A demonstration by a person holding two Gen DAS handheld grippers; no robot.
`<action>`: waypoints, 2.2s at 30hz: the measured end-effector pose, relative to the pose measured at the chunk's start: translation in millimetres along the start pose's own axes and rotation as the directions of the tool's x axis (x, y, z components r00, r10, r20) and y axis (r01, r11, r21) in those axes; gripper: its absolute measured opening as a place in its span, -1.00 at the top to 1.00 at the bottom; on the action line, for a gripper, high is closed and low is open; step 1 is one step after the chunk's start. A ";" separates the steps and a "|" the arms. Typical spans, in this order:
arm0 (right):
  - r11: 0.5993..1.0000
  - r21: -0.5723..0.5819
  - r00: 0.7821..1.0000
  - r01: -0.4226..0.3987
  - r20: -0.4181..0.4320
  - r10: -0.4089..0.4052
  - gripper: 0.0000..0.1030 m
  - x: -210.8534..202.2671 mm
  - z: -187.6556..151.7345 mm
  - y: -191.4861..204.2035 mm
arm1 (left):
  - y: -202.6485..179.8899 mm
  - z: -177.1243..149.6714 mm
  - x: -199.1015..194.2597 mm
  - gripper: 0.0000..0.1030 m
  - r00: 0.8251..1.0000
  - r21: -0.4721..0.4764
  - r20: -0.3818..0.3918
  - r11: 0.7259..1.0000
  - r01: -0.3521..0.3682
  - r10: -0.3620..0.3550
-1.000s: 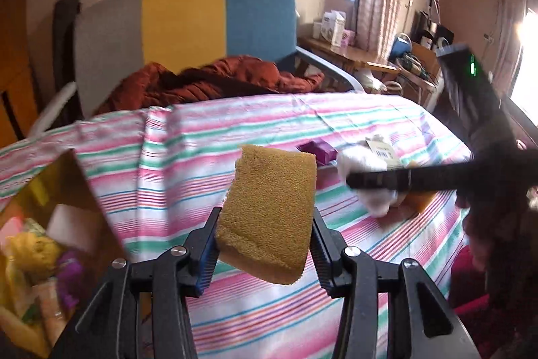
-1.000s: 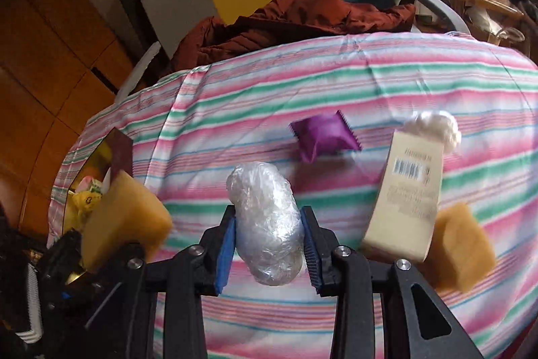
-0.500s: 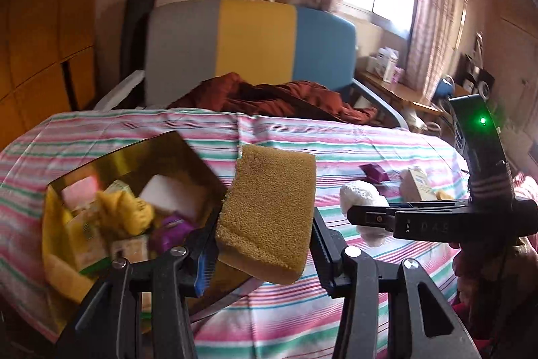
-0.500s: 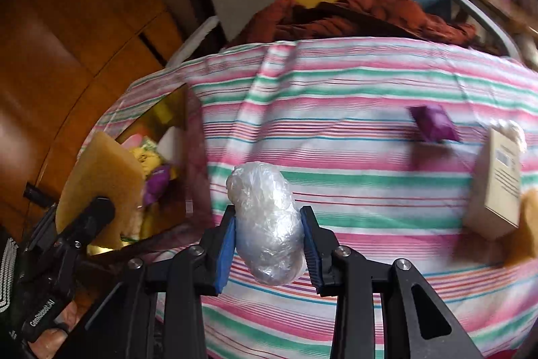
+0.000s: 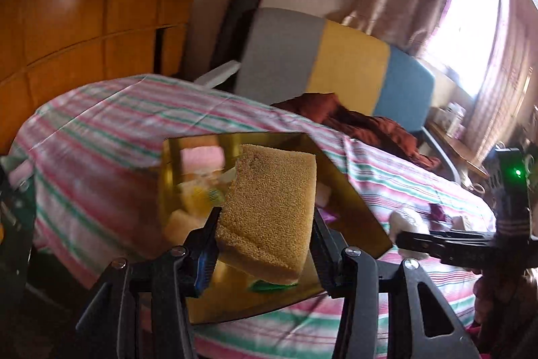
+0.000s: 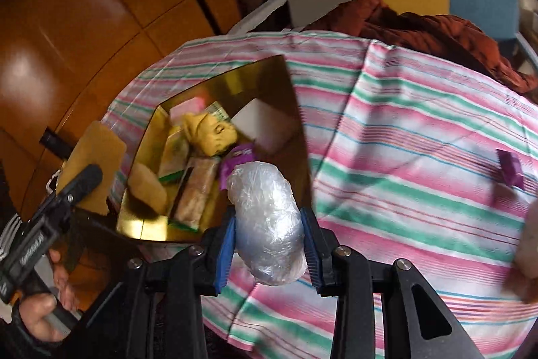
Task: Organize objects
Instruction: 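Carry the sponge and cotton ball to the gold tray and release both, then pull both open tools back from the gold tray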
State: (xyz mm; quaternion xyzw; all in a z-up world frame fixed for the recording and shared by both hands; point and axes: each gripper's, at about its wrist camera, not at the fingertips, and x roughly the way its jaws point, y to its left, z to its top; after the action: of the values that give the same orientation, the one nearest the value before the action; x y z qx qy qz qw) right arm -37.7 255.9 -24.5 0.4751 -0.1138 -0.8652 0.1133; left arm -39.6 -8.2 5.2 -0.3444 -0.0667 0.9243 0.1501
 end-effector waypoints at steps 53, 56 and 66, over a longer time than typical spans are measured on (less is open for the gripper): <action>0.990 -0.002 0.988 0.140 0.061 -0.140 -1.00 18.7 -8.1 15.3 | -41.1 50.7 79.1 -0.69 0.998 -0.005 -0.061 0.999 0.035 -0.036; 0.990 -0.007 0.988 0.141 0.061 -0.141 -1.00 19.4 -10.2 17.4 | -34.9 33.7 71.3 -0.69 0.997 0.010 -0.073 1.000 -0.004 0.004; 0.982 -0.026 0.978 0.190 0.091 -0.187 -1.00 11.6 -17.5 24.6 | -27.1 8.6 44.3 -0.69 0.995 0.040 -0.058 0.996 -0.074 0.076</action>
State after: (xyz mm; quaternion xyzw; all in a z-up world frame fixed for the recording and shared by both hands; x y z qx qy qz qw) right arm -26.7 227.5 -35.3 0.4429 -0.0581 -0.8940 0.0342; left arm -70.8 31.6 -9.5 -0.3711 -0.0316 0.9198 0.1236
